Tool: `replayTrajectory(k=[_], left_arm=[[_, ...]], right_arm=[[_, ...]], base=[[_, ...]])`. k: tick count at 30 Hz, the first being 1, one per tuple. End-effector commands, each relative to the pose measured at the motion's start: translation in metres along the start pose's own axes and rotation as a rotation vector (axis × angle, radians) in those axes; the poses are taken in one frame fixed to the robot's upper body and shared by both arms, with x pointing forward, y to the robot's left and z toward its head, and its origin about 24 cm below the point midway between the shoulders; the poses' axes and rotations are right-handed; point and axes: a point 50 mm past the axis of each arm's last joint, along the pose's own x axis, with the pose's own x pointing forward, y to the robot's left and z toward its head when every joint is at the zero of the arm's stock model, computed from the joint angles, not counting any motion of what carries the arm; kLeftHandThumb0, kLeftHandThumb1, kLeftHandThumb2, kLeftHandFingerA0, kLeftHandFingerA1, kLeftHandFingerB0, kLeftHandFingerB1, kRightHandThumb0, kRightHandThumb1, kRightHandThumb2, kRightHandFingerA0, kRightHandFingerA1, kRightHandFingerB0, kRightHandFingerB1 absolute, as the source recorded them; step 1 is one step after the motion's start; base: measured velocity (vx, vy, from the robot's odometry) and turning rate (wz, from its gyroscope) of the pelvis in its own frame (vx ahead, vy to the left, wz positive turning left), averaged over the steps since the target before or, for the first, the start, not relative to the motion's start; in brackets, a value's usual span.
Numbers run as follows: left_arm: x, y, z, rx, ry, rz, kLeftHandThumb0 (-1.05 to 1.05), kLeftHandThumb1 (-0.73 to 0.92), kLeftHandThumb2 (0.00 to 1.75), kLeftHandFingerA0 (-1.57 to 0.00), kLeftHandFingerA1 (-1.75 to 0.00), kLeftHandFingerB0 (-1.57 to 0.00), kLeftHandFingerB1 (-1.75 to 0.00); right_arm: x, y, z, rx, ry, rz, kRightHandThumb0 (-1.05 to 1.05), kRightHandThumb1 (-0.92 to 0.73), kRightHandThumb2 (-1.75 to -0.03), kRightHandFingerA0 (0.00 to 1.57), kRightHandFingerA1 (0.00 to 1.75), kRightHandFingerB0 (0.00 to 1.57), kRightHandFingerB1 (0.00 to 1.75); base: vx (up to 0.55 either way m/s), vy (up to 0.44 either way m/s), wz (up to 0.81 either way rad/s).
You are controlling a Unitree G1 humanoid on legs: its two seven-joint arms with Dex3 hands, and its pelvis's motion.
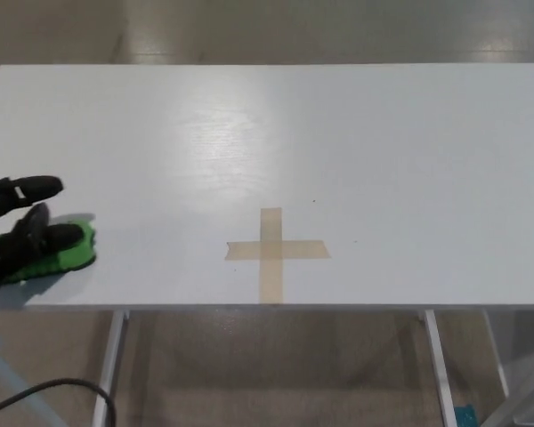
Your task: Use the left hand to press on the green eraser and wipe the desk from center to the left and then back to center.
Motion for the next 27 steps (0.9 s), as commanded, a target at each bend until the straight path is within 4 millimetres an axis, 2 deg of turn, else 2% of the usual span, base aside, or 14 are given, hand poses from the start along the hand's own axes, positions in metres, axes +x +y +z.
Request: replayTrajectory(k=[1, 8, 14, 23, 27], left_arm=[[-0.019, 0.025, -0.030, -0.007, 0.144, 0.055, -0.11, 0.84, 0.66, -0.97, -0.51, -0.90, -0.63], [-0.022, 0.029, -0.031, 0.012, 0.147, 0.054, -0.09, 0.86, 0.66, -0.95, -0.52, -0.86, -0.63], [-0.018, 0.019, -0.032, 0.022, 0.144, 0.025, -0.08, 0.86, 0.66, -0.97, -0.52, -0.88, -0.62], [-0.008, -0.013, -0.035, 0.072, 0.124, -0.088, -0.15, 0.81, 0.66, -1.04, -0.51, -0.97, -0.60], [-0.005, -0.036, -0.042, 0.123, 0.127, -0.148, -0.17, 0.80, 0.66, -1.06, -0.51, -0.99, -0.60]], right_arm=[[-0.002, -0.002, -0.004, 0.002, 0.022, -0.003, -0.43, -0.77, -0.63, 0.69, 0.53, 0.51, 0.36], [-0.004, -0.001, -0.006, 0.004, 0.028, -0.009, -0.42, -0.77, -0.64, 0.69, 0.53, 0.52, 0.37], [-0.005, 0.000, -0.007, 0.019, 0.038, -0.015, -0.42, -0.77, -0.64, 0.70, 0.53, 0.54, 0.37], [-0.003, -0.002, -0.006, 0.022, 0.037, -0.002, -0.42, -0.77, -0.64, 0.70, 0.54, 0.54, 0.37], [-0.002, -0.001, -0.005, 0.020, 0.033, 0.000, -0.41, -0.77, -0.64, 0.70, 0.54, 0.55, 0.37]], base=[[0.00, 0.000, 0.00], [0.00, 0.000, 0.00], [0.00, 0.000, 0.00], [0.00, 0.000, 0.00], [0.00, 0.000, 0.00]])
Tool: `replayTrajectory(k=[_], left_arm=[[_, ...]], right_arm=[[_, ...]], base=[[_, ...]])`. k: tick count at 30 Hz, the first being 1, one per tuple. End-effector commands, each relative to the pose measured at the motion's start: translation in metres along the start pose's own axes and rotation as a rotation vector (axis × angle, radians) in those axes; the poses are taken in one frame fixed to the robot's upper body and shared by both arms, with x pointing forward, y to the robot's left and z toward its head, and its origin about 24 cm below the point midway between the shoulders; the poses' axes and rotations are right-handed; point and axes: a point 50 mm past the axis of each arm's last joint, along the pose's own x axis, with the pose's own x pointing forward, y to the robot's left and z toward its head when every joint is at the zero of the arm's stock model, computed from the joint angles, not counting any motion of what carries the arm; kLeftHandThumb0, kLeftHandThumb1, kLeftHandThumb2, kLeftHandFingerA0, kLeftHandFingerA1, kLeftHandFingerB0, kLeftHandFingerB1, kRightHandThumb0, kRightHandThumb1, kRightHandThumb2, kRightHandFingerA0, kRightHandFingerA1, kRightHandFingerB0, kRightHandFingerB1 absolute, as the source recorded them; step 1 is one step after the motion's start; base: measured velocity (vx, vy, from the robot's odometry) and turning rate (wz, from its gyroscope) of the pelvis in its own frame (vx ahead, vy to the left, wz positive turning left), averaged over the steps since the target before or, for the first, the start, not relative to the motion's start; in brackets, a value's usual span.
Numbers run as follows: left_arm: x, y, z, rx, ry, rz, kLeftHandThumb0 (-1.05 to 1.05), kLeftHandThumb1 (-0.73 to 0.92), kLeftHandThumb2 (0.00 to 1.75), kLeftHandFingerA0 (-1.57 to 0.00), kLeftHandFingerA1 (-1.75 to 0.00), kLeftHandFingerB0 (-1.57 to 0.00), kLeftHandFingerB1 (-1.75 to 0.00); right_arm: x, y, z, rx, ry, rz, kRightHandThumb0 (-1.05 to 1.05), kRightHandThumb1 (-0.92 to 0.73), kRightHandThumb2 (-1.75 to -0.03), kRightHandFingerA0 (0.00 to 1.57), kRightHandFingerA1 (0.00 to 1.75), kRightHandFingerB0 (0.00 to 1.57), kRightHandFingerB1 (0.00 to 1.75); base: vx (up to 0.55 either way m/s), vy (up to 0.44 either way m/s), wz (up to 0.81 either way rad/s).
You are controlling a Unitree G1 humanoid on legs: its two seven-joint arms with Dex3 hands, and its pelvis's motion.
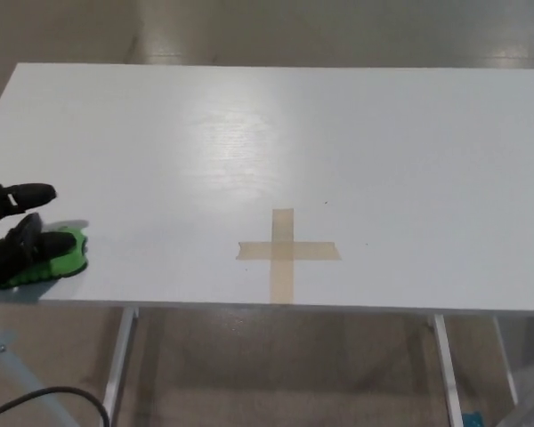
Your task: Use the left hand to press on the green eraser and wipe the desk from center to the left and then back to center.
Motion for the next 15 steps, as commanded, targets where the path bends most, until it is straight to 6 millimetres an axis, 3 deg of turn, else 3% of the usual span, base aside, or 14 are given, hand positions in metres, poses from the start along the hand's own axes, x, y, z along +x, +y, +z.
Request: replayTrajectory(k=[1, 5, 8, 13, 15], left_arm=[[-0.002, -0.040, -0.037, 0.072, 0.132, -0.115, -0.17, 0.80, 0.66, -1.06, -0.51, -0.99, -0.60], [0.002, -0.064, -0.041, 0.092, 0.137, -0.178, -0.18, 0.79, 0.65, -1.06, -0.51, -0.99, -0.59], [0.005, -0.099, -0.042, 0.118, 0.121, -0.282, -0.20, 0.78, 0.65, -1.07, -0.51, -0.98, -0.61], [0.006, -0.119, -0.041, 0.114, 0.113, -0.334, -0.21, 0.78, 0.65, -1.07, -0.51, -0.98, -0.60], [0.007, -0.141, -0.040, 0.120, 0.100, -0.380, -0.23, 0.77, 0.65, -1.07, -0.51, -0.99, -0.60]], right_arm=[[-0.001, 0.000, -0.002, 0.011, 0.017, -0.001, -0.41, -0.77, -0.64, 0.70, 0.54, 0.55, 0.37], [-0.002, 0.000, -0.002, 0.007, 0.005, -0.010, -0.40, -0.77, -0.64, 0.70, 0.54, 0.56, 0.37], [-0.002, 0.001, -0.001, 0.008, 0.001, -0.014, -0.40, -0.77, -0.63, 0.72, 0.55, 0.58, 0.38], [-0.001, 0.001, 0.000, -0.003, -0.001, -0.005, -0.40, -0.77, -0.64, 0.72, 0.56, 0.57, 0.38], [0.000, 0.000, 0.000, 0.000, 0.000, 0.005, -0.40, -0.77, -0.64, 0.72, 0.56, 0.58, 0.38]], base=[[0.00, 0.000, 0.00], [0.00, 0.000, 0.00], [0.00, 0.000, 0.00], [0.00, 0.000, 0.00], [0.00, 0.000, 0.00]])
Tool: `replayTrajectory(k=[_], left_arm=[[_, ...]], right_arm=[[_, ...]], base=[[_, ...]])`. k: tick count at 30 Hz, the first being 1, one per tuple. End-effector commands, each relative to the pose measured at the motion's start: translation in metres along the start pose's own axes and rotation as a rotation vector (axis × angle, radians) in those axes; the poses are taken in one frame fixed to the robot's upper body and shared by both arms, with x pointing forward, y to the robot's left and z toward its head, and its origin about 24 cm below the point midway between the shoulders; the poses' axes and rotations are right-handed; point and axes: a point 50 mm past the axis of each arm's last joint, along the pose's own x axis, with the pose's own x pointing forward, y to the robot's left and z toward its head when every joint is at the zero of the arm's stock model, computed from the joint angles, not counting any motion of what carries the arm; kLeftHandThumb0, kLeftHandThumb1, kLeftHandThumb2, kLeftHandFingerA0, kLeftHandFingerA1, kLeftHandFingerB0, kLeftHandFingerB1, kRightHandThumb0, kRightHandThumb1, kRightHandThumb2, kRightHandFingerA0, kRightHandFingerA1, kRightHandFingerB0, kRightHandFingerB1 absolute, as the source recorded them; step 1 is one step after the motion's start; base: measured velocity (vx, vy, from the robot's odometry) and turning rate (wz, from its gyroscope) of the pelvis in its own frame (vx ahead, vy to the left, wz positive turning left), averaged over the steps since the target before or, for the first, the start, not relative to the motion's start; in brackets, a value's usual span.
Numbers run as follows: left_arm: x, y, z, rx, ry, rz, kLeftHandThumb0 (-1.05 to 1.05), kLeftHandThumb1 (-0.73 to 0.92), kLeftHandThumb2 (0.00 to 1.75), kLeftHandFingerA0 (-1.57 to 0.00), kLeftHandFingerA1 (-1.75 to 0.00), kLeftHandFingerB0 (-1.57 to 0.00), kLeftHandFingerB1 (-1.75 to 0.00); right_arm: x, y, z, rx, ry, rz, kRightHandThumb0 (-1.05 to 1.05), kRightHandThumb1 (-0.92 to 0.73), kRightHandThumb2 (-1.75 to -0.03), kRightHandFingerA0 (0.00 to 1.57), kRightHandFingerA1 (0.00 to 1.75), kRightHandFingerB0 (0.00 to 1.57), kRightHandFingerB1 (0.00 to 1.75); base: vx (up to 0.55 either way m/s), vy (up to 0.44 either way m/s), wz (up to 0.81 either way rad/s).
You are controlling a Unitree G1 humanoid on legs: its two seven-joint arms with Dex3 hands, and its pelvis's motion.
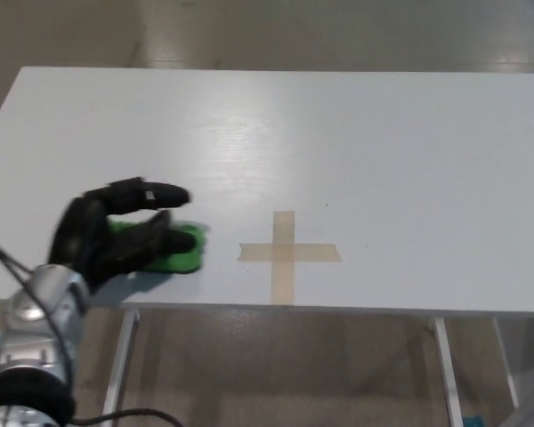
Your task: Use the left hand to press on the green eraser and wipe the desk from center to the left and then back to center.
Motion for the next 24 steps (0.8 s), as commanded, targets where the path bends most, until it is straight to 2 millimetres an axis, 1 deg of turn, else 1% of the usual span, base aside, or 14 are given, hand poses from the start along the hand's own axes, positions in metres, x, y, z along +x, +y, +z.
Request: replayTrajectory(k=[1, 2, 3, 4, 6, 7, 8, 9, 10, 12, 16, 18, 19, 24], left_arm=[[0.004, -0.056, -0.027, 0.027, 0.134, -0.135, -0.23, 0.78, 0.64, -1.07, -0.51, -0.99, -0.61], [0.005, -0.062, -0.026, 0.031, 0.127, -0.147, -0.23, 0.78, 0.64, -1.07, -0.51, -0.99, -0.61], [0.008, -0.074, -0.023, 0.034, 0.109, -0.171, -0.23, 0.77, 0.65, -1.08, -0.51, -0.99, -0.59], [0.009, -0.076, -0.022, 0.035, 0.105, -0.175, -0.23, 0.77, 0.65, -1.08, -0.51, -0.99, -0.59], [0.012, -0.087, -0.018, 0.022, 0.097, -0.201, -0.22, 0.77, 0.65, -1.08, -0.51, -0.98, -0.59], [0.014, -0.096, -0.015, 0.014, 0.090, -0.221, -0.22, 0.78, 0.65, -1.07, -0.51, -0.98, -0.59], [0.014, -0.096, -0.015, 0.014, 0.090, -0.221, -0.22, 0.78, 0.65, -1.07, -0.51, -0.98, -0.59], [0.016, -0.106, -0.012, 0.008, 0.084, -0.237, -0.22, 0.78, 0.65, -1.07, -0.51, -0.99, -0.59], [0.017, -0.109, -0.011, 0.006, 0.083, -0.242, -0.22, 0.78, 0.65, -1.07, -0.51, -0.99, -0.59], [0.020, -0.123, -0.006, -0.003, 0.071, -0.264, -0.23, 0.78, 0.65, -1.07, -0.51, -0.99, -0.60], [0.022, -0.139, -0.001, -0.007, 0.066, -0.288, -0.23, 0.78, 0.65, -1.08, -0.51, -0.98, -0.61], [0.023, -0.142, 0.000, -0.008, 0.066, -0.292, -0.23, 0.78, 0.65, -1.08, -0.51, -0.98, -0.61], [0.023, -0.149, 0.002, -0.007, 0.063, -0.305, -0.24, 0.78, 0.65, -1.08, -0.51, -0.98, -0.62], [0.023, -0.156, 0.003, 0.000, 0.060, -0.322, -0.23, 0.79, 0.66, -1.08, -0.52, -0.97, -0.64]], right_arm=[[0.000, -0.001, 0.000, 0.004, 0.004, 0.012, -0.40, -0.77, -0.63, 0.72, 0.56, 0.58, 0.38], [0.000, -0.001, 0.000, 0.007, 0.004, 0.017, -0.40, -0.77, -0.63, 0.72, 0.56, 0.58, 0.38], [0.000, -0.002, 0.000, 0.006, 0.002, 0.024, -0.40, -0.77, -0.64, 0.71, 0.56, 0.57, 0.38], [0.000, -0.002, 0.000, 0.006, 0.002, 0.025, -0.40, -0.77, -0.64, 0.71, 0.56, 0.57, 0.38], [0.001, -0.002, 0.000, 0.008, 0.005, 0.021, -0.40, -0.77, -0.63, 0.71, 0.55, 0.58, 0.38], [0.000, -0.002, 0.000, 0.009, 0.008, 0.024, -0.41, -0.77, -0.63, 0.70, 0.55, 0.57, 0.38], [0.000, -0.002, 0.000, 0.009, 0.008, 0.024, -0.41, -0.77, -0.63, 0.70, 0.55, 0.57, 0.38], [0.000, -0.002, -0.001, 0.006, 0.012, 0.030, -0.41, -0.77, -0.63, 0.69, 0.55, 0.57, 0.38], [0.000, -0.002, -0.001, 0.004, 0.014, 0.031, -0.41, -0.77, -0.63, 0.69, 0.55, 0.57, 0.38], [0.000, -0.001, -0.001, 0.008, 0.013, 0.020, -0.41, -0.77, -0.63, 0.70, 0.56, 0.58, 0.38], [-0.001, -0.001, -0.001, 0.005, 0.010, 0.020, -0.41, -0.77, -0.63, 0.70, 0.56, 0.57, 0.38], [-0.001, -0.001, -0.001, 0.008, 0.010, 0.021, -0.41, -0.77, -0.63, 0.70, 0.56, 0.57, 0.38], [0.000, -0.001, -0.001, 0.007, 0.011, 0.024, -0.41, -0.77, -0.63, 0.70, 0.56, 0.58, 0.38], [0.000, 0.000, 0.000, 0.007, 0.005, 0.022, -0.41, -0.77, -0.63, 0.70, 0.55, 0.59, 0.38]], base=[[0.00, 0.000, 0.00], [0.00, 0.000, 0.00], [0.00, 0.000, 0.00], [0.00, 0.000, 0.00], [0.00, 0.000, 0.00], [0.00, 0.000, 0.00], [0.00, 0.000, 0.00], [0.00, 0.000, 0.00], [0.00, 0.000, 0.00], [0.00, 0.000, 0.00], [0.00, 0.000, 0.00], [0.00, 0.000, 0.00], [0.00, 0.000, 0.00], [0.00, 0.000, 0.00]])
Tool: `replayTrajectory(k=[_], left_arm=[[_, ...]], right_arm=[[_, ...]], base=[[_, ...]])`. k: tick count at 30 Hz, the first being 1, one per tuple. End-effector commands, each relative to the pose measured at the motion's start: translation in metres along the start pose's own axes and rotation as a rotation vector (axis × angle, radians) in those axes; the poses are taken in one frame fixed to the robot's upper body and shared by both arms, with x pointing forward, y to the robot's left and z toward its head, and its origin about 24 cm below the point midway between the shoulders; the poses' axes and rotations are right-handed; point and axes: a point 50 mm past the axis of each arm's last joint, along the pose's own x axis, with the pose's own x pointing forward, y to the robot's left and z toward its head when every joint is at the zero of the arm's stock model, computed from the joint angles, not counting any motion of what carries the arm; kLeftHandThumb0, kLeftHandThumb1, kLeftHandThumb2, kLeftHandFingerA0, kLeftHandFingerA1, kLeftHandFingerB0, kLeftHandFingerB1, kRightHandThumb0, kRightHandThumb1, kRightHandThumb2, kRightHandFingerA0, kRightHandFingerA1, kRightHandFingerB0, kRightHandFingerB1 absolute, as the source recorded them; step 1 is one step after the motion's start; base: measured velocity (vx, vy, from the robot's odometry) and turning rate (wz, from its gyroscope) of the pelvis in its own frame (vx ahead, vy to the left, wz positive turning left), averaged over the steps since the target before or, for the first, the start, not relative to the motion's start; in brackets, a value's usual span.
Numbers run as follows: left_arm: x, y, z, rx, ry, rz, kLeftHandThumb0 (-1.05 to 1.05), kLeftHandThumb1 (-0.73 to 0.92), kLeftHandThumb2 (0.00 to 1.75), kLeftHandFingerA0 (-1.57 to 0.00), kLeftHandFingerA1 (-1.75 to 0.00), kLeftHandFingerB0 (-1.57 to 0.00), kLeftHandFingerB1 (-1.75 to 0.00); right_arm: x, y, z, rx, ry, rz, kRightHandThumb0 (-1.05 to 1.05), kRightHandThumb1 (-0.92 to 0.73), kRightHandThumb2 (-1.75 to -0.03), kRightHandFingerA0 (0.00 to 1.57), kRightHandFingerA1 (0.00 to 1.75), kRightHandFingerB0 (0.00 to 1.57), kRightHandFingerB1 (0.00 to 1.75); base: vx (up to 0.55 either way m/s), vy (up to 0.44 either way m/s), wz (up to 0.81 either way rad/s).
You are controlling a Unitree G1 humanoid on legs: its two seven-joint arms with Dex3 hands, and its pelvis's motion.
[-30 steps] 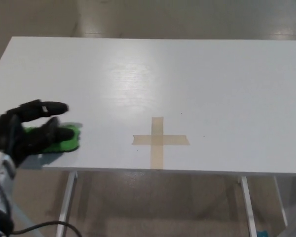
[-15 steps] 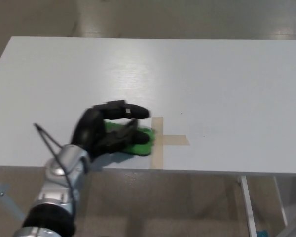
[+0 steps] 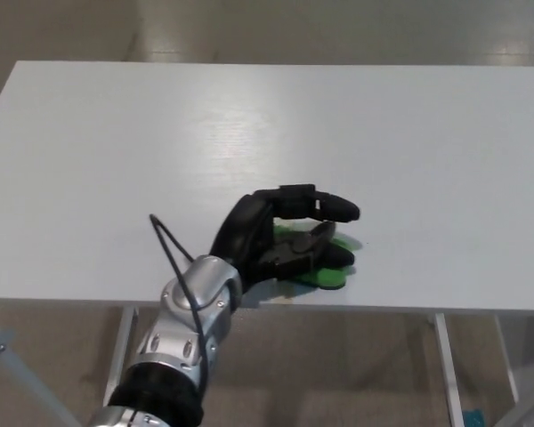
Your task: Use the left hand to press on the green eraser and wipe the desk from center to the left and then back to center.
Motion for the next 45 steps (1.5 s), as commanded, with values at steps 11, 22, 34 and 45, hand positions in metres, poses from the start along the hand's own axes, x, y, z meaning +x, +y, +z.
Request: replayTrajectory(k=[11, 22, 34, 45], left_arm=[[-0.001, -0.001, -0.006, 0.018, 0.081, 0.020, -0.27, 0.78, 0.65, -1.06, -0.51, -0.84, -0.45], [-0.011, 0.013, 0.072, 0.023, -0.124, -0.180, -0.82, 0.54, 0.57, 0.00, 0.00, 0.00, -0.24], [-0.079, 0.017, 0.183, 0.056, -0.444, -0.439, -0.73, 0.41, 0.79, 0.00, -0.05, -0.06, -0.33], [-0.171, 0.024, 0.169, 0.098, -0.456, -0.658, -0.35, 0.23, 0.85, 0.00, -0.48, -0.04, -0.50]], right_arm=[[0.000, -0.001, -0.001, -0.003, 0.016, 0.009, -0.43, -0.77, -0.64, 0.71, 0.56, 0.60, 0.39], [0.000, -0.002, -0.001, -0.009, 0.014, 0.014, -0.44, -0.77, -0.64, 0.73, 0.56, 0.60, 0.39], [-0.003, -0.001, -0.006, 0.011, 0.042, 0.010, -0.44, -0.77, -0.64, 0.74, 0.58, 0.61, 0.40], [-0.002, -0.009, -0.008, 0.026, 0.066, 0.028, -0.44, -0.78, -0.64, 0.73, 0.60, 0.59, 0.39]], base=[[0.00, 0.000, 0.00], [0.00, 0.000, 0.00], [0.00, 0.000, 0.00], [0.00, 0.000, 0.00]])
